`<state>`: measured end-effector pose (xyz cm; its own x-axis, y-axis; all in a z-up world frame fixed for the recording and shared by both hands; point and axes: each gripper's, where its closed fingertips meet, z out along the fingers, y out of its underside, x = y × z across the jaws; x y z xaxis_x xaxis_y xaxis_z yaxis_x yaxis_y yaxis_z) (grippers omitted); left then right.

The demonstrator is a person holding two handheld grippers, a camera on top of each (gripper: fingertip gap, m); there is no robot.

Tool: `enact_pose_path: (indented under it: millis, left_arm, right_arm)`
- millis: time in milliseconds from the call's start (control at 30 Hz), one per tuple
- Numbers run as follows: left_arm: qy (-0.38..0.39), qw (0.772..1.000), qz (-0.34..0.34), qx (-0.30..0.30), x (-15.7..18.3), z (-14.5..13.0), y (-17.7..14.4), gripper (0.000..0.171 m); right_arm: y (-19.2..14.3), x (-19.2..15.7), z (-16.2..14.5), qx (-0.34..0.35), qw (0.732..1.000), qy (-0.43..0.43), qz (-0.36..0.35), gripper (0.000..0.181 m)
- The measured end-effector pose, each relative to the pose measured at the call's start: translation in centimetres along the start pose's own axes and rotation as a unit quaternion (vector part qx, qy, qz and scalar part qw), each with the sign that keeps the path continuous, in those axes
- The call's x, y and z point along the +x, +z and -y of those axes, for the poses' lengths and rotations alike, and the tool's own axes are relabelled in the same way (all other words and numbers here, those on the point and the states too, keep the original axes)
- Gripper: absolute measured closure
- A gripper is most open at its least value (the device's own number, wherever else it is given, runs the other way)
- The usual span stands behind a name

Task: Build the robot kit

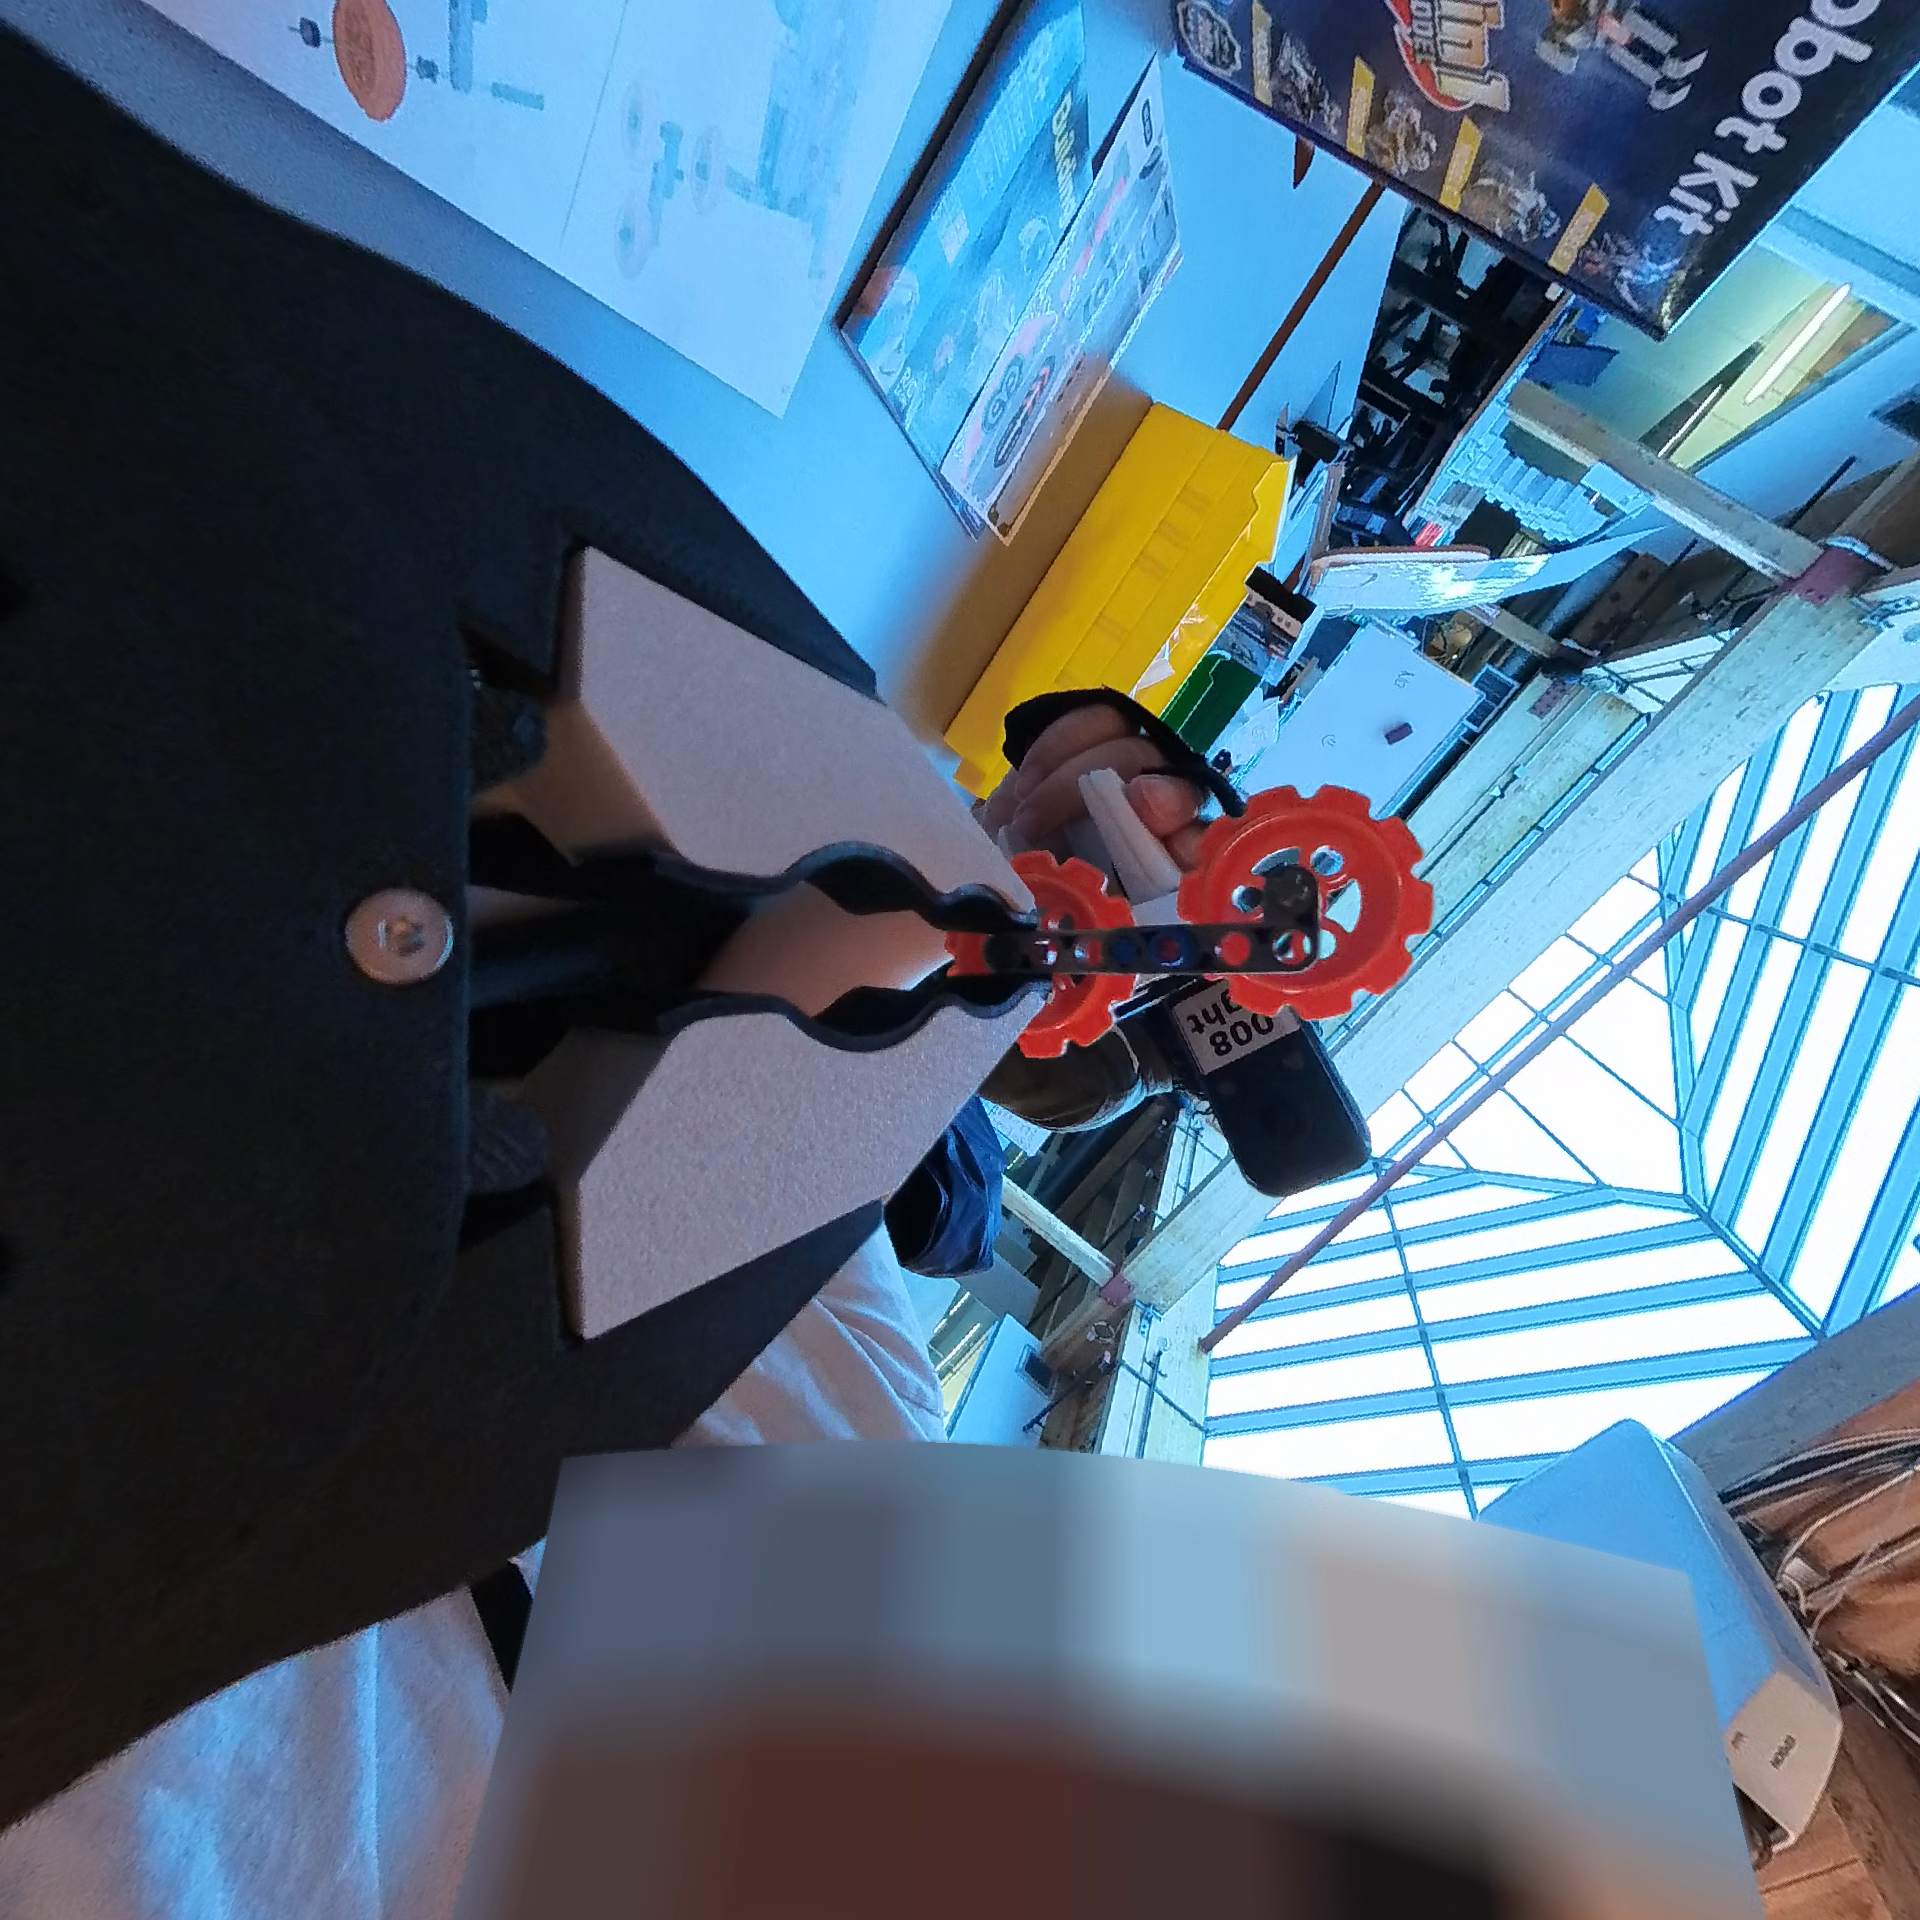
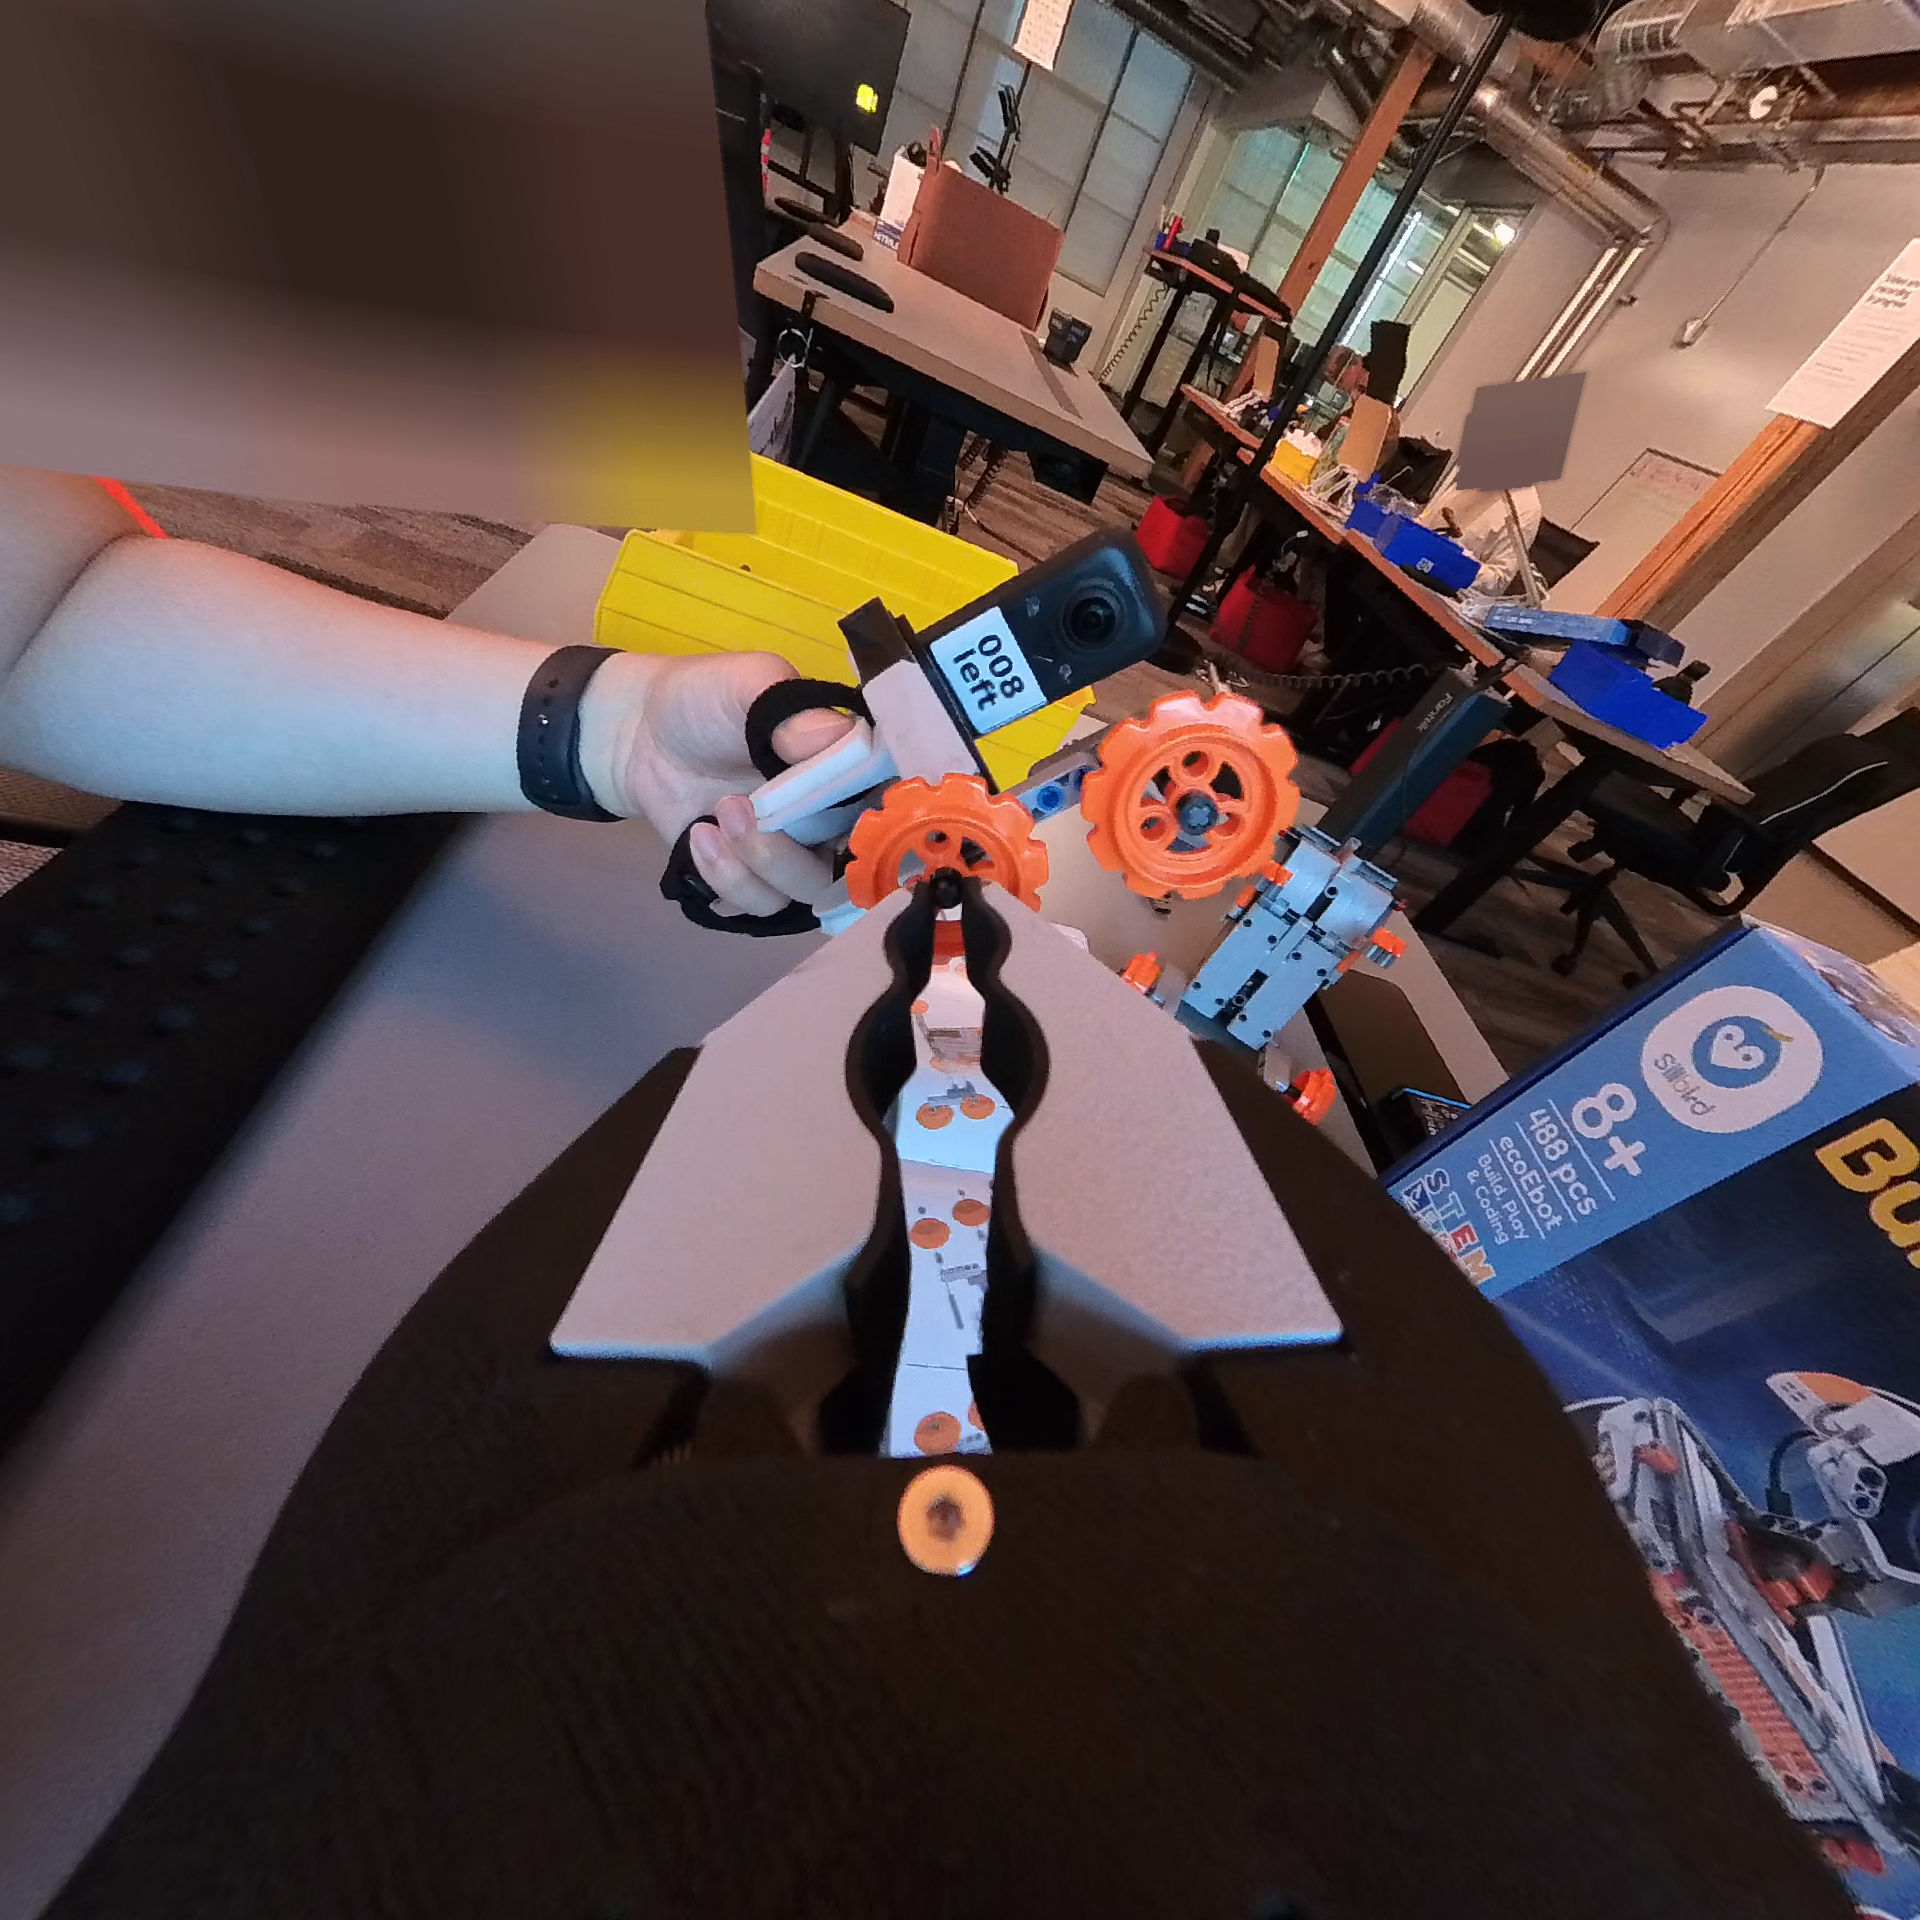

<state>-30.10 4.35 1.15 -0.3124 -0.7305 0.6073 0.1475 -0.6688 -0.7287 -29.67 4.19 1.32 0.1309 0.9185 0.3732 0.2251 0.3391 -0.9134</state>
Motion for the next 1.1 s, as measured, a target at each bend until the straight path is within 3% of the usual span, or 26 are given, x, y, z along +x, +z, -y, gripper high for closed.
enact_pose_path:
  millis: [1100]
  left_arm:
    - [0.005, 0.999, 0.047, -0.013, -0.9, -0.4, -0.3, 0.166]
  right_arm:
    - [0.5, 0.0, -1.1, -0.005, 1.0, 0.028, 0.007, 0.176]
